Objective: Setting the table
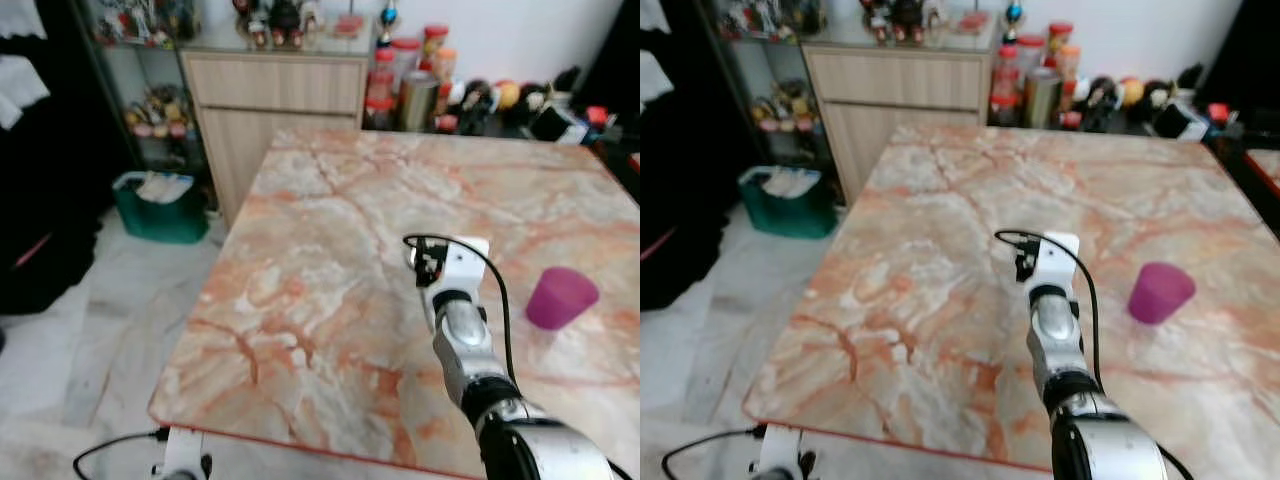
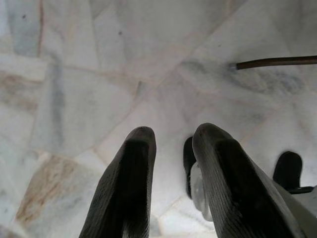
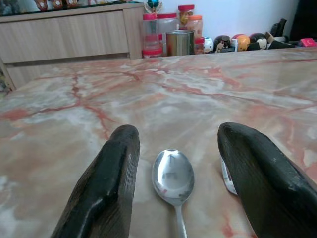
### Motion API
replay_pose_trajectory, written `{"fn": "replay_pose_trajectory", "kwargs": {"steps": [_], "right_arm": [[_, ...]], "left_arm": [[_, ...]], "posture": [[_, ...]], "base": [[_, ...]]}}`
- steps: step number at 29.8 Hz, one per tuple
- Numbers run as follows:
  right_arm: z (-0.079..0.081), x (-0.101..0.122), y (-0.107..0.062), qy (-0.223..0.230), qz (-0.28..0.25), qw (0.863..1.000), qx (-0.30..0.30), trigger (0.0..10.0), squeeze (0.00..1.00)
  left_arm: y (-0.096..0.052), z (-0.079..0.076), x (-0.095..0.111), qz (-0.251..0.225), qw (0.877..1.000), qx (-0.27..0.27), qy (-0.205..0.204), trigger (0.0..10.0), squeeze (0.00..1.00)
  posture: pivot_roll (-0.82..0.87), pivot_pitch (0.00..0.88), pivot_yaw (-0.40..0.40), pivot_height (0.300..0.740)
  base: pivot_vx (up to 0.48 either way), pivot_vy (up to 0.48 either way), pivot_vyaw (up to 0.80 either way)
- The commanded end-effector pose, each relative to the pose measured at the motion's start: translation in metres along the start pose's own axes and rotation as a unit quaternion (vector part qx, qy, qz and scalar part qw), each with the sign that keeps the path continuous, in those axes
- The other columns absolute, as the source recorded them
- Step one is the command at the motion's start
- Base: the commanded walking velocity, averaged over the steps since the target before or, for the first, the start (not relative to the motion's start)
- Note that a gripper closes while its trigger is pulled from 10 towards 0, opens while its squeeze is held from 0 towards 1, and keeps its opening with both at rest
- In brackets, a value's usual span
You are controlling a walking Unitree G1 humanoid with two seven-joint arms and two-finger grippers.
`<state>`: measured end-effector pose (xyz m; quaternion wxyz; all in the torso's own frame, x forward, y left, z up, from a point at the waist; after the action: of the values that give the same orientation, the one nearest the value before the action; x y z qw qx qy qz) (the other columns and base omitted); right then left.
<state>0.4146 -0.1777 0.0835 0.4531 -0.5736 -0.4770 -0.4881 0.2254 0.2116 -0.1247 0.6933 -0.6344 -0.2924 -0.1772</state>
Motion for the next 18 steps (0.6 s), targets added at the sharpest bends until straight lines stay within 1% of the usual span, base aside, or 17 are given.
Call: {"fn": "replay_pose_trajectory", "kwargs": {"steps": [1,2,4,5,6,7,9,10,11,12,15,16,18], "right_arm": [[-0.008,-0.003,0.002,-0.002,0.014,1.0,-0.011,10.0,0.0],[-0.009,-0.004,0.002,-0.004,0.019,1.0,-0.012,10.0,0.0],[-0.015,-0.015,0.002,-0.007,0.054,0.998,-0.023,10.0,0.0],[-0.015,-0.015,0.002,-0.007,0.054,0.998,-0.023,10.0,0.0],[-0.019,-0.025,0.001,0.013,0.086,0.996,-0.034,10.0,0.0],[-0.021,-0.028,0.0,0.025,0.096,0.994,-0.036,10.0,0.0],[-0.021,-0.03,0.0,0.026,0.105,0.994,-0.032,10.0,0.0],[-0.02,-0.031,0.0,0.022,0.109,0.993,-0.027,10.0,0.04],[-0.02,-0.032,0.001,0.015,0.112,0.993,-0.024,10.0,0.84],[-0.02,-0.032,0.001,0.015,0.112,0.993,-0.024,10.0,1.0],[-0.02,-0.03,0.003,0.014,0.115,0.993,-0.016,10.0,1.0],[-0.019,-0.026,0.004,0.014,0.11,0.994,-0.011,10.0,0.89],[-0.019,-0.026,0.004,0.014,0.11,0.994,-0.011,10.0,0.89]], "left_arm": [[0.0,0.0,-0.004,0.006,1.0,0.0,0.0,10.0,0.0],[0.0,0.0,-0.004,0.007,1.0,0.0,0.0,10.0,0.0],[-0.001,0.0,-0.005,0.008,1.0,0.0,0.0,10.0,0.0],[-0.001,0.0,-0.005,0.008,1.0,0.0,0.0,10.0,0.0],[-0.001,-0.001,-0.006,0.01,1.0,0.0,0.0,10.0,0.0],[-0.001,-0.001,-0.006,0.01,1.0,-0.001,0.0,10.0,0.0],[-0.001,-0.001,-0.006,0.011,1.0,-0.001,0.0,10.0,0.0],[-0.001,-0.001,-0.007,0.011,1.0,-0.001,0.0,10.0,0.0],[-0.001,-0.001,-0.007,0.012,1.0,-0.001,0.001,10.0,0.0],[-0.001,-0.001,-0.007,0.012,1.0,-0.001,0.001,10.0,0.0],[-0.001,-0.001,-0.008,0.012,1.0,0.0,0.001,10.0,0.0],[-0.001,-0.001,-0.008,0.012,1.0,0.0,0.001,10.0,0.0],[-0.001,-0.001,-0.008,0.012,1.0,0.0,0.001,10.0,0.0]], "posture": [[0.05,0.0,0.011,0.74],[0.05,0.0,0.011,0.74],[0.05,0.0,0.009,0.74],[0.05,0.0,0.009,0.74],[0.05,0.0,0.009,0.74],[0.05,0.0,0.008,0.74],[0.05,0.0,0.008,0.74],[0.05,0.0,0.008,0.74],[0.05,0.0,0.008,0.74],[0.05,0.0,0.008,0.74],[0.05,0.0,0.007,0.74],[0.05,0.0,0.007,0.74],[0.05,0.0,0.007,0.74]], "base": [[0.0,0.0,0.0],[0.0,0.0,0.0],[0.0,0.0,0.0],[0.0,0.0,0.0],[0.0,0.0,0.0],[0.0,0.0,0.0],[0.0,0.0,0.0],[0.0,0.0,0.0],[0.0,0.0,0.0],[0.0,0.0,0.0],[0.0,0.0,0.0],[0.0,0.0,0.0],[0.0,0.0,0.0]]}}
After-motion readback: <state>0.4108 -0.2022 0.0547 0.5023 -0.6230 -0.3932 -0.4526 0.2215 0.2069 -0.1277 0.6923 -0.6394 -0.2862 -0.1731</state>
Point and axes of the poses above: a point about 5 cm out from each wrist's last joint towards the gripper, its own y axis pointing out of the wrist towards the gripper, its own x axis along the axis of the wrist's last joint, z = x × y, the point moved 6 cm from there along y, pointing out of the wrist towards the gripper, and after that the axes turned 7 degrees about -y, right-handed, at the moved point
